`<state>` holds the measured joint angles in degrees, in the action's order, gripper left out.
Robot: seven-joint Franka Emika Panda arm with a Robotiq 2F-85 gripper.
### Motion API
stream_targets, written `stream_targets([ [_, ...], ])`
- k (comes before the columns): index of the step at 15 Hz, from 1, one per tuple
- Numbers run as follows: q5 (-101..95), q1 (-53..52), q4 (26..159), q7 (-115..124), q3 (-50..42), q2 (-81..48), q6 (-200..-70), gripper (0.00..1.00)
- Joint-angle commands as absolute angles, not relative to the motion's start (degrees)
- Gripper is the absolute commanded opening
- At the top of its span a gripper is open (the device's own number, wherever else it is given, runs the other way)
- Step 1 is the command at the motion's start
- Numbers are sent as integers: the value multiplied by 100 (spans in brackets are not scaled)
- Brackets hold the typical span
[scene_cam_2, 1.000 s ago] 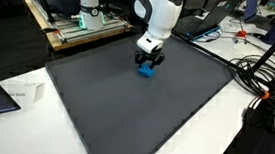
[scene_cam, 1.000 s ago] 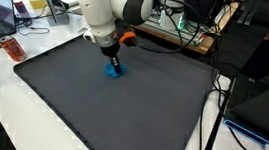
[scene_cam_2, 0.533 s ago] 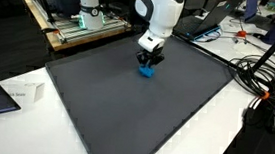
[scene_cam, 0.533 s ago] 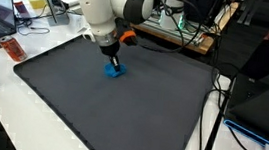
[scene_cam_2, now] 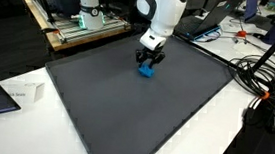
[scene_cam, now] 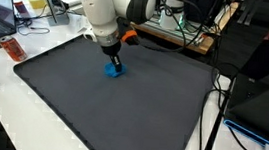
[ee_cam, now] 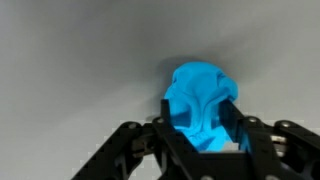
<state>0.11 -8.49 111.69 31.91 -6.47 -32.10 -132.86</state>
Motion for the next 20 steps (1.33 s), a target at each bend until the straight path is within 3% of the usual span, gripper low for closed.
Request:
stream_targets([
  [1,-315,-980,11433,3260,-727,-2752,-12858,87],
  [2,-357,-963,11456,3211,-695,-2655,-12720,95],
  [4,-469,-984,11408,3287,-677,-2487,-12341,100],
  [20,-1609,-1692,10261,6422,-388,-2428,-11293,100],
])
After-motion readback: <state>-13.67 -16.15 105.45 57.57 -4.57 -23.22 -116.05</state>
